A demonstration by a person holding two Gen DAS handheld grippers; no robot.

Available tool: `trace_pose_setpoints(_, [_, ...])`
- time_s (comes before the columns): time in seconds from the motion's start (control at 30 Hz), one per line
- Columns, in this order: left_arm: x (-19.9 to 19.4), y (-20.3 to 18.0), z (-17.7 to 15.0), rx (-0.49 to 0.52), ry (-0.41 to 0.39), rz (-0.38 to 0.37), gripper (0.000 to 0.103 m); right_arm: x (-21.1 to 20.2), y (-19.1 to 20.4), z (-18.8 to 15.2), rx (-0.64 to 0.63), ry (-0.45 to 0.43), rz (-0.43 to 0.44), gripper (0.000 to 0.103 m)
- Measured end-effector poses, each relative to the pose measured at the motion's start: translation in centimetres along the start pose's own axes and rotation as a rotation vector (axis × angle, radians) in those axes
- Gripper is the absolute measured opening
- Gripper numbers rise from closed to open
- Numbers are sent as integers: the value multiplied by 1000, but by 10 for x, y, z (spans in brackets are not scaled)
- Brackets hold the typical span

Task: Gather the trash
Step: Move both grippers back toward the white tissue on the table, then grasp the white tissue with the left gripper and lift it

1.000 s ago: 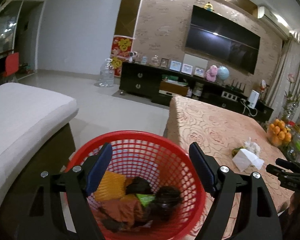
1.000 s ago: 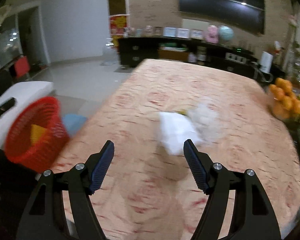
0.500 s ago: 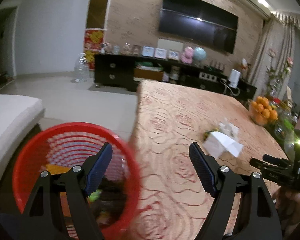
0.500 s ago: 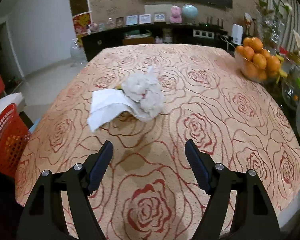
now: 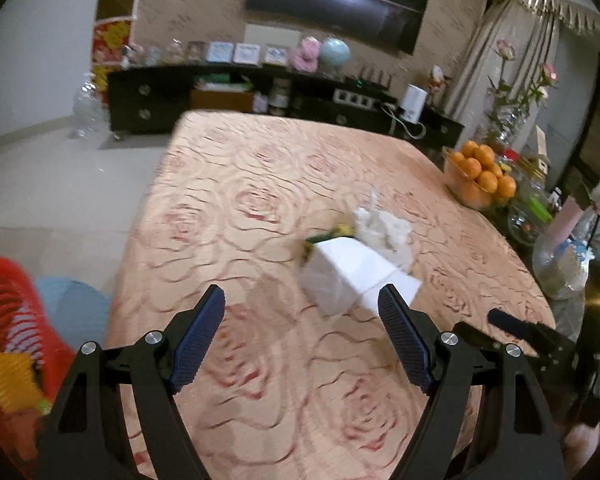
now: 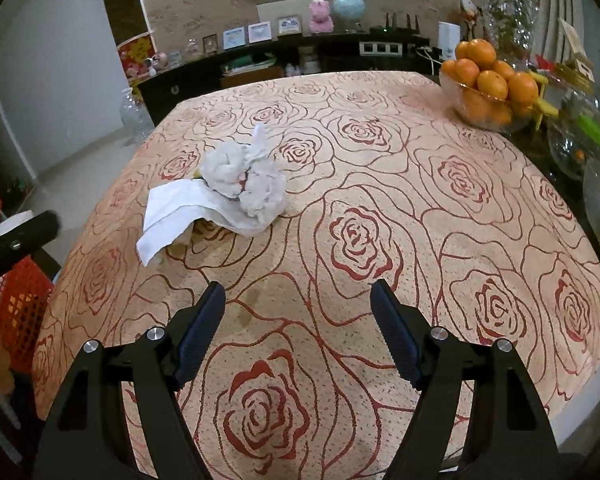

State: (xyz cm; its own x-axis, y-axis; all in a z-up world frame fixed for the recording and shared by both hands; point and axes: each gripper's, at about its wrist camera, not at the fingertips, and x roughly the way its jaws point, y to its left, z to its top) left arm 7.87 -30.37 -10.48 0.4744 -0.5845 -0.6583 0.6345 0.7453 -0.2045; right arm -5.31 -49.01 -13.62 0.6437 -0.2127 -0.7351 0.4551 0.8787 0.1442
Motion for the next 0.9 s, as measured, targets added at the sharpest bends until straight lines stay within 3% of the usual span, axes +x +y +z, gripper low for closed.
trace_pose_setpoints(0.23, [49,-23,17,-17,87,-72,76,3,-7,-1,38,20,12,72])
trace_pose_setpoints(0.4, [74,-38,19,1,107,-83,74,5,-8,-1,40,28,13,72])
trace_pose_setpoints(0.47, [81,-40,18,10,121,-85,59,6,-8,-1,42,32,12,72])
trace_pose_setpoints(0.53, [89,-38,14,14,151,-88,31,7,-9,-1,45,36,12,72])
trace_pose_setpoints(0.63, [91,-31,8,-3,166,-106,14,9,-10,-2,52,43,13,72])
trace_pose_setpoints(0.73, [82,-25,0,2,150,-116,8,9,-10,-2,53,44,14,72])
trace_pose_setpoints(0.9, [58,-18,-14,31,123,-93,7,10,-11,-2,59,48,17,72])
